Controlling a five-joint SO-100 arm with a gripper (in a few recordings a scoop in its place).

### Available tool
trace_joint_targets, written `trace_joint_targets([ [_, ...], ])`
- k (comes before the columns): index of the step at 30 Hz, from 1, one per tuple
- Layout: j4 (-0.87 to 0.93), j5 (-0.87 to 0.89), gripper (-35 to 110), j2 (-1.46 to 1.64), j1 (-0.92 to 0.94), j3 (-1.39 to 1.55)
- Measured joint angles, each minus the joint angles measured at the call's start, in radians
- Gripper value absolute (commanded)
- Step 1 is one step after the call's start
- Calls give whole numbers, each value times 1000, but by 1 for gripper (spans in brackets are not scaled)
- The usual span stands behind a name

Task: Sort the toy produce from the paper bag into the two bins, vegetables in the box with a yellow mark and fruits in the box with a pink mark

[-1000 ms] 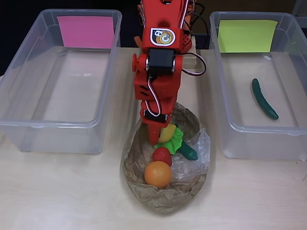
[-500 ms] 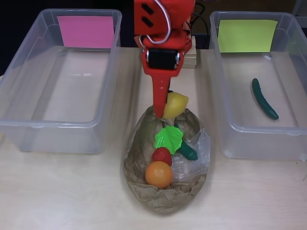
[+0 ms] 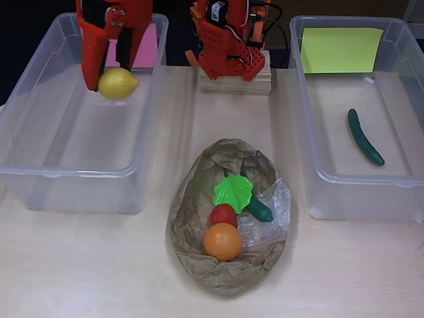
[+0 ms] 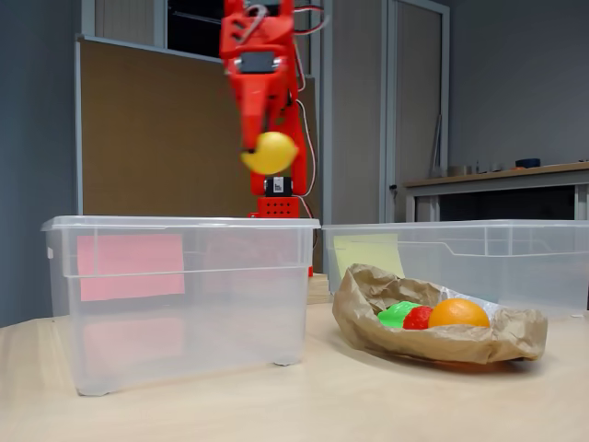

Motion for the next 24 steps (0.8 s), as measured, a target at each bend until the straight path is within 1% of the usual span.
trace_joint_targets([
  [5,-12,2,22,-52,276,78],
  [12,-21,-31,28,-313,466,54],
  [14,-32,-49,31,-402,489,26],
  [19,-38,-78,25,-500,488,15],
  [20,-41,-80,27,-506,491,20],
  [23,-54,-80,40,-506,489,44],
  [24,-60,-80,41,-505,488,51],
])
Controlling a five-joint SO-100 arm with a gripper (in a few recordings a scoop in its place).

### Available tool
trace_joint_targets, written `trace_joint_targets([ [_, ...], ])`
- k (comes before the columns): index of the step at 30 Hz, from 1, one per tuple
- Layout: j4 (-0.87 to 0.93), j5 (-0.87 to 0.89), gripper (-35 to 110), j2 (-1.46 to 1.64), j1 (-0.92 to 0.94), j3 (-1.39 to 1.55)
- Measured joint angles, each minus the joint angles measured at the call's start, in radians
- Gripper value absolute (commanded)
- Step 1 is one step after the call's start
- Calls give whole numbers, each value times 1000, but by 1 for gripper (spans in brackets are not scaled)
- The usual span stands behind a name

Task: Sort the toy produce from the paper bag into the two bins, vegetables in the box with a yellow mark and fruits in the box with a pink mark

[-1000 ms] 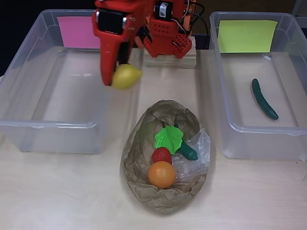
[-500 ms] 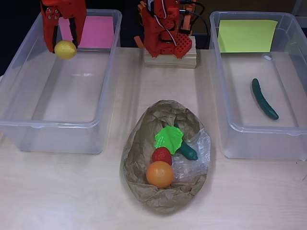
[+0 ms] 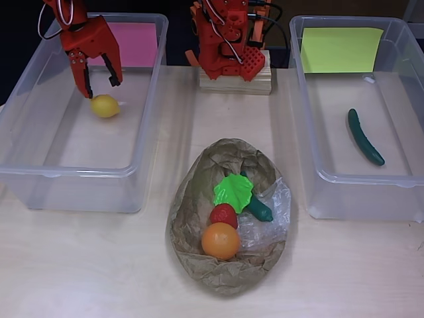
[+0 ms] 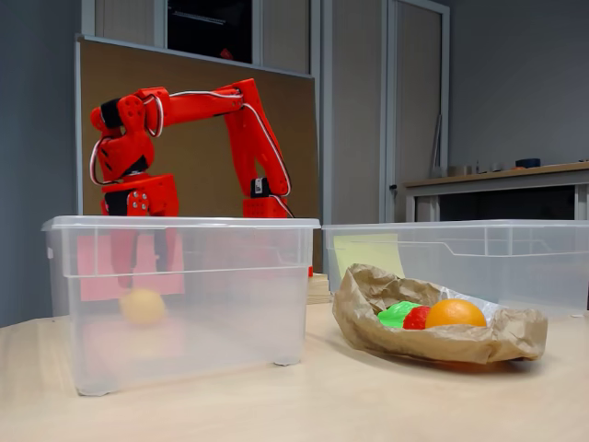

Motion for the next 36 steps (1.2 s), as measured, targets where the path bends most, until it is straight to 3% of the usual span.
trace_joint_targets([
  [11,80,-103,45,213,-118,-86],
  [20,161,-127,47,360,-506,-324],
  [30,37,232,49,267,-1005,-324],
  [33,-60,474,39,212,-1104,-272],
  [36,-204,772,38,143,-1154,-249],
])
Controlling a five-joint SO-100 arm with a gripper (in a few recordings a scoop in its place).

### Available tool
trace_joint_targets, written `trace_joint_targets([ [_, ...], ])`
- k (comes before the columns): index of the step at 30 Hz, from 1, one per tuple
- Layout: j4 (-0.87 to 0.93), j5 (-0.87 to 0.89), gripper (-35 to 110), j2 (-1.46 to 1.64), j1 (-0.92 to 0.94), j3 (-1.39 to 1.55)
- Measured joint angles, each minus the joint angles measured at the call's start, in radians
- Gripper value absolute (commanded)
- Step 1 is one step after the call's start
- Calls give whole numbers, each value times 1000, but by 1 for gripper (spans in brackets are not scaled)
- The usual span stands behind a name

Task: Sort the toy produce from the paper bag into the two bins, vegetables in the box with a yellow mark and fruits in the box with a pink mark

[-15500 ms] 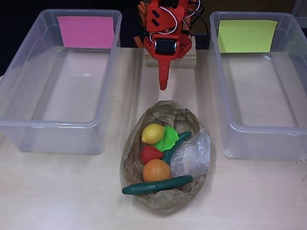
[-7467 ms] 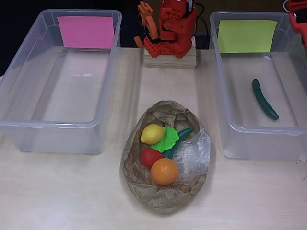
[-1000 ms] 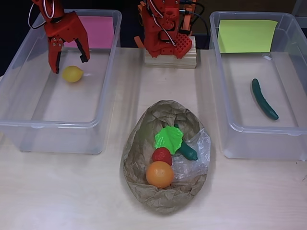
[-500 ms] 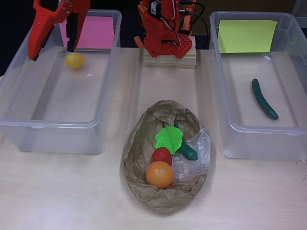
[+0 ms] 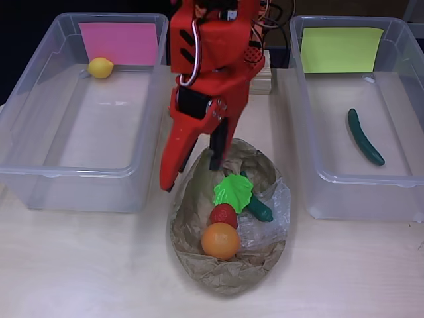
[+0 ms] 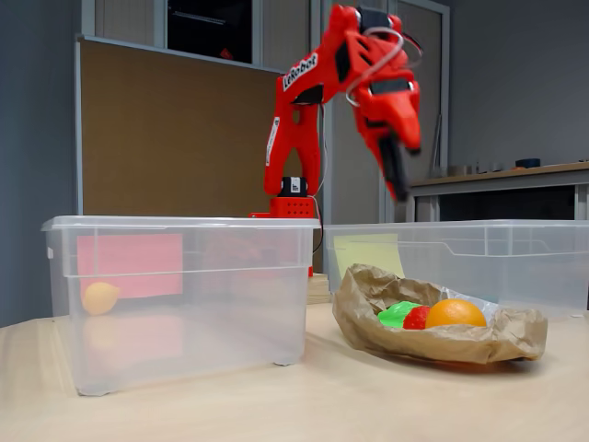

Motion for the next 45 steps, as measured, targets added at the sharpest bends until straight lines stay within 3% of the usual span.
trace_joint_targets([
  [6,-285,396,35,-147,-140,23],
  [11,-327,874,40,-278,-198,2],
  [15,-296,1037,50,-342,-207,-11],
  [25,-233,985,55,-443,-169,-117],
  [37,-301,914,31,-614,-155,-192],
  [45,-209,834,26,-601,-130,-206],
])
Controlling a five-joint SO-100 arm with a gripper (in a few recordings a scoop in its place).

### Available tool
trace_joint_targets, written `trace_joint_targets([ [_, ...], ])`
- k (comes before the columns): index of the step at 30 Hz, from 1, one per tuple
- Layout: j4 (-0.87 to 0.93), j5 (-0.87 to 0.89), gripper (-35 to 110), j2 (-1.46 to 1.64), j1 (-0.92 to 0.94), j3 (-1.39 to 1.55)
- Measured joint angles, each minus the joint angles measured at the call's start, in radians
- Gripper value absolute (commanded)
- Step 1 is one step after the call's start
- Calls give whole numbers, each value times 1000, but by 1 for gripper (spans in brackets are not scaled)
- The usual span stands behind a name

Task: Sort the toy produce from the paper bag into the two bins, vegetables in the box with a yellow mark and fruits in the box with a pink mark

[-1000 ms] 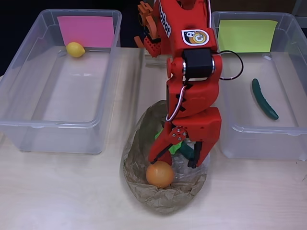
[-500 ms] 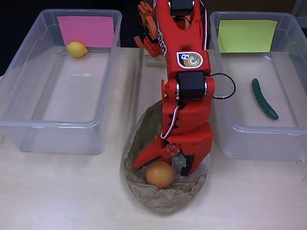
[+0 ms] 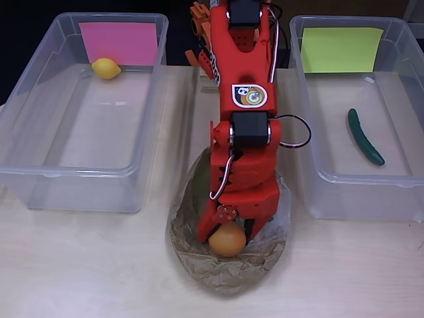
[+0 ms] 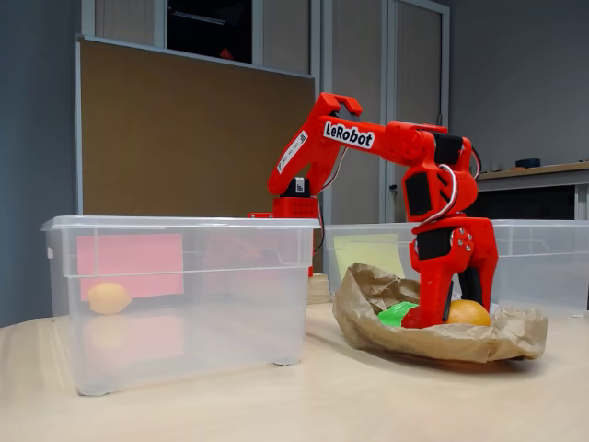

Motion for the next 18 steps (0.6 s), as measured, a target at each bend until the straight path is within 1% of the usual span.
trace_joint_targets([
  [4,115,-100,26,49,17,-67],
  [8,314,-201,26,140,32,-158],
  [11,405,-258,26,244,44,-160],
  [14,446,-305,25,394,83,-74],
  [18,443,-364,25,630,173,117],
])
